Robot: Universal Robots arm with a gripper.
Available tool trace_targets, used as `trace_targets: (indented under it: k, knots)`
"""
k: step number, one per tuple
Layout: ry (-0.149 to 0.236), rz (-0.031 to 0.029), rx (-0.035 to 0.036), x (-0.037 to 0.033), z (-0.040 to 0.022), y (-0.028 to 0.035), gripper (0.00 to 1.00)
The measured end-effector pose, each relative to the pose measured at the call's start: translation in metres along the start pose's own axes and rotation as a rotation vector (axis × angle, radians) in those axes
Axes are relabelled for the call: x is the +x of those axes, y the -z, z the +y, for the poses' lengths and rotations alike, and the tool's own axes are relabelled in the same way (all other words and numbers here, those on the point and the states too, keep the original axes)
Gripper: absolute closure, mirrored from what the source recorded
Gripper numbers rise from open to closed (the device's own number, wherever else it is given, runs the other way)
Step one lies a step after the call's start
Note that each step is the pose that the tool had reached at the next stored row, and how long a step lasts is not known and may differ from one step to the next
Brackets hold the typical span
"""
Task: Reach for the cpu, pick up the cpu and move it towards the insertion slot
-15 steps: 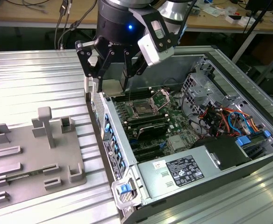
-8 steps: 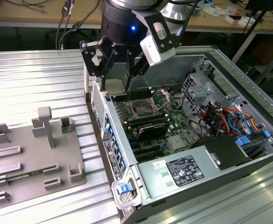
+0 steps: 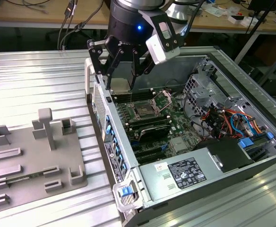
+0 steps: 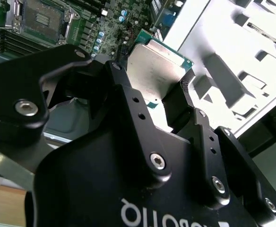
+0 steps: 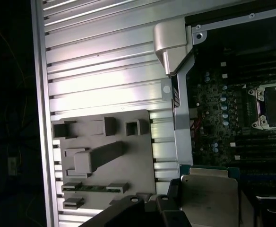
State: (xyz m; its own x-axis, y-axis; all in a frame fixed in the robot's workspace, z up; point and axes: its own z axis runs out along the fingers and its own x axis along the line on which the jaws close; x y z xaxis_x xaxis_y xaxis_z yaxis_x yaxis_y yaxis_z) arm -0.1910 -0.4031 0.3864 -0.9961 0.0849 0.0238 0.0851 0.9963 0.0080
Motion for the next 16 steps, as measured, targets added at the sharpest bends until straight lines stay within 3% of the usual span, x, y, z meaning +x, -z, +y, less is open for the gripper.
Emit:
trace_targets:
  k: [16]
  knots:
    - [-0.038, 0.0009, -0.0008, -0.0168, 0.0180, -0.0070, 0.45]
